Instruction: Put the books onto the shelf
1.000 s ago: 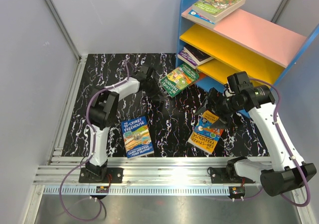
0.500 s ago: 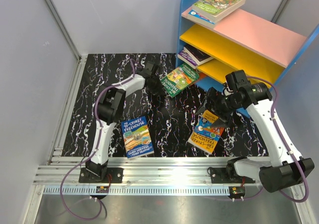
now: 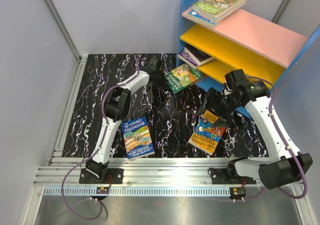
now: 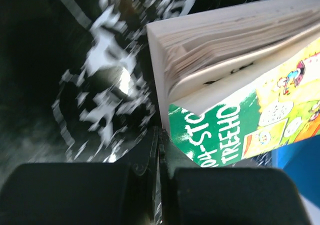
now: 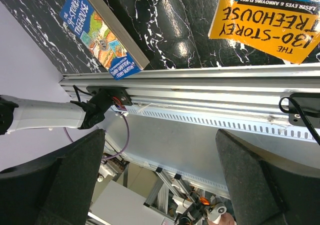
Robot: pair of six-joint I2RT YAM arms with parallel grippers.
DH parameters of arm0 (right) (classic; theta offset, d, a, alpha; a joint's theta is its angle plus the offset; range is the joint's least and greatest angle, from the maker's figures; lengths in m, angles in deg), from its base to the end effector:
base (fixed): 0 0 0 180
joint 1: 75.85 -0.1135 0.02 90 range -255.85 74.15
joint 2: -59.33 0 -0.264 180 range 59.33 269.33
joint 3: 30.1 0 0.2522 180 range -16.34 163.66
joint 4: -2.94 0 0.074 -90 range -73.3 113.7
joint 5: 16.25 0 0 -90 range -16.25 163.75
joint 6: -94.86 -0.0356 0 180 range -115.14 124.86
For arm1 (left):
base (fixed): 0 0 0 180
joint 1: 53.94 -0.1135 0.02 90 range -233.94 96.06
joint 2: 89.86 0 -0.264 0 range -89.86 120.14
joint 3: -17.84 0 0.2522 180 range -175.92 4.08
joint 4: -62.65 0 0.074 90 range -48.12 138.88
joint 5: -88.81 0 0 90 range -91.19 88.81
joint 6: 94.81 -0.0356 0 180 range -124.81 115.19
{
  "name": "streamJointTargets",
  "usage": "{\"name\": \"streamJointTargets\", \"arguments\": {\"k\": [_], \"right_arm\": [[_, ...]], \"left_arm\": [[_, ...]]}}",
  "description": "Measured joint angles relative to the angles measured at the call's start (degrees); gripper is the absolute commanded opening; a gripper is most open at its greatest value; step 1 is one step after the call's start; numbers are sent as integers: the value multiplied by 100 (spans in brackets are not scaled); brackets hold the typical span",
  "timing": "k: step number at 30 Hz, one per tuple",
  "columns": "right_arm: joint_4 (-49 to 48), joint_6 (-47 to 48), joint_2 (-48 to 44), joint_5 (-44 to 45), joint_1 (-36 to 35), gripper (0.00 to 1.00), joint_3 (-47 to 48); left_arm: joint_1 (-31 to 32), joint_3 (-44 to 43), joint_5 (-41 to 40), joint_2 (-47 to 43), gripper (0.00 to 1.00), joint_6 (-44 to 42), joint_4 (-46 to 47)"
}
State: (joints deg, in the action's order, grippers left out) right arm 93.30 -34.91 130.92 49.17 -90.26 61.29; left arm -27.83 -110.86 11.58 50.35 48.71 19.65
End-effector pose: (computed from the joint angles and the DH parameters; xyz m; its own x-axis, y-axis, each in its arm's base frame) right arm 0.1990 0.0664 0.3491 -0.9325 0.3610 -0.0049 0.3073 0.8006 0.5144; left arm 0.4752 -0.2417 0.1436 -0.8725 -0.4457 -0.2005 -0.2642 0.7752 -0.5738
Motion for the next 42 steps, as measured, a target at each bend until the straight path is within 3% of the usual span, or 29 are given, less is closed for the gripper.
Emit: {"name": "streamJointTargets", "arguments": {"k": [9,25,38,42], "right_arm": [[0,55,63,0,79,100,0],[0,181,81,-13,205,100,-2],[0,317,81,-42,286,100,-94],[0,391,81,-37,332,100,-94]], "left_arm": [[118,-1043,4,610,4,378,-103],[535,-1180,-61,619,0,1670,494],[597,-1860,-166,927,0,2273,1414],[629,-1672,-170,977,0,2251,1480]]}}
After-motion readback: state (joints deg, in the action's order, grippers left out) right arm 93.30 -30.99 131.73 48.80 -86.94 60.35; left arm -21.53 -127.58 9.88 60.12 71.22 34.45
